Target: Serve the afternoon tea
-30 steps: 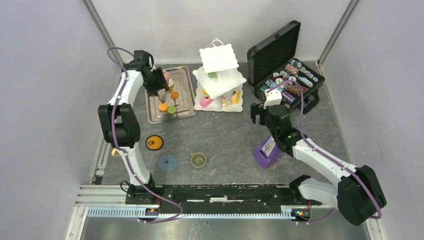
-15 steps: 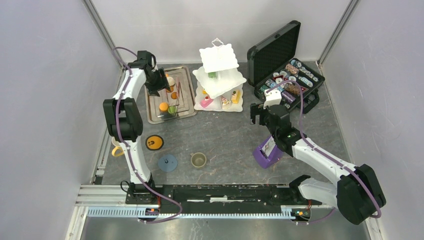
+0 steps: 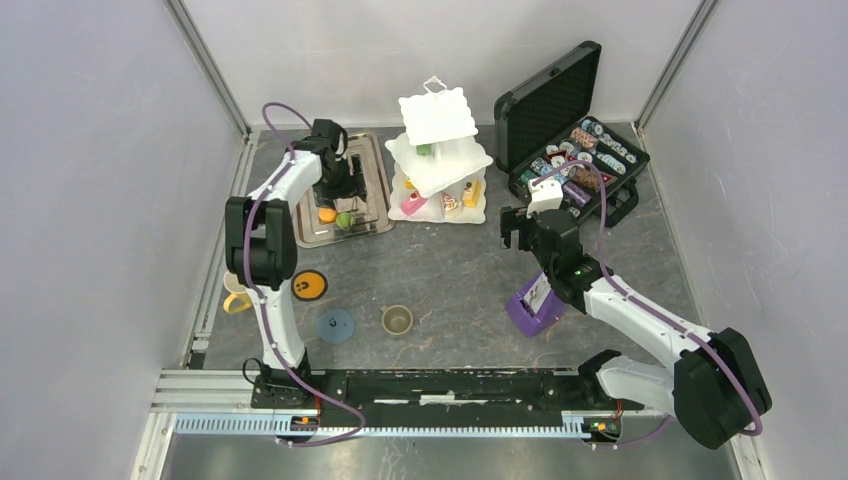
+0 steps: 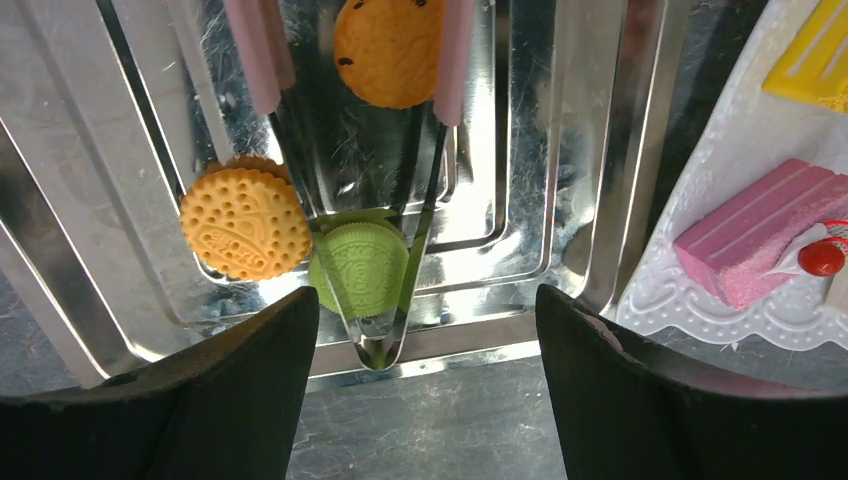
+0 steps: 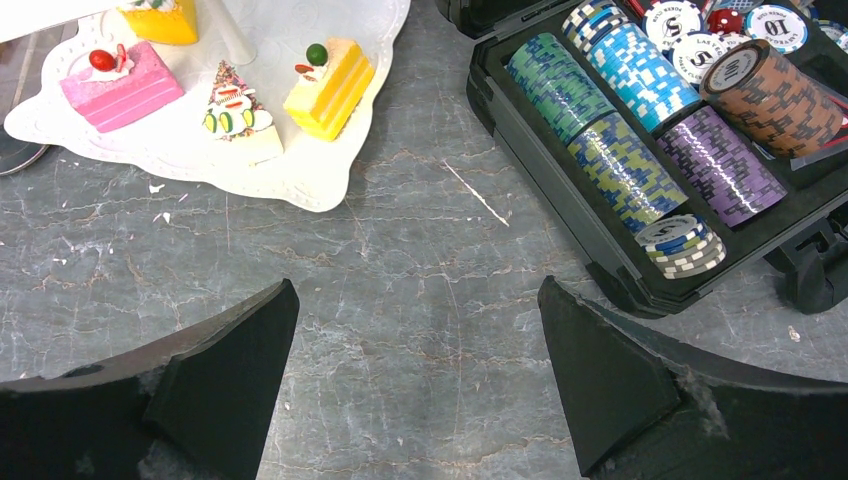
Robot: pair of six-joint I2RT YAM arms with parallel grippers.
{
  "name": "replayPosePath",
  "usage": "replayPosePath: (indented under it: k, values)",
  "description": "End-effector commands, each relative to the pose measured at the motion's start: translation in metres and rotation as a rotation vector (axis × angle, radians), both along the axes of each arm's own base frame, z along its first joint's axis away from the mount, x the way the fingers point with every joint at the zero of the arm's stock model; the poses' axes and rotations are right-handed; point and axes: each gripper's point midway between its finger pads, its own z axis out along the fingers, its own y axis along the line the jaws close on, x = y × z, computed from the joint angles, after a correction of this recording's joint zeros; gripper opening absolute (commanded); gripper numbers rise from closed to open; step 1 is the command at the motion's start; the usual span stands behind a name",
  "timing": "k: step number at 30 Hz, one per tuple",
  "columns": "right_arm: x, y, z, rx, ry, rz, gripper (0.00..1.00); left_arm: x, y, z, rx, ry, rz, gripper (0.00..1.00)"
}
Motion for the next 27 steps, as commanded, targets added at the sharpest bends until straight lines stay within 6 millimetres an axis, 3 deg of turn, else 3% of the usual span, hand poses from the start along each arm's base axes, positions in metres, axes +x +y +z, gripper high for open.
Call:
replayPosePath:
  k: [1,6,13,19,27]
  values:
    - [0.006,0.005,0.021,0.037,-0.057,-0.001,0.98,0.02,0.004,0.0,0.1,-0.067,-0.044,0.86]
    - [0.005,0.004,0.024,0.04,-0.065,-0.003,0.98,0.02,0.009,-0.014,0.158,-0.027,-0.018,0.84]
    - [0.005,0.005,0.024,0.045,-0.063,0.002,0.98,0.02,0.008,-0.016,0.17,-0.036,-0.019,0.86]
    - [0.005,0.005,0.023,0.044,-0.062,0.001,0.98,0.03,0.013,-0.028,0.168,-0.009,-0.006,0.72]
    - [0.005,0.004,0.023,0.041,-0.063,-0.002,0.98,0.039,0.015,-0.024,0.167,-0.016,-0.017,0.52]
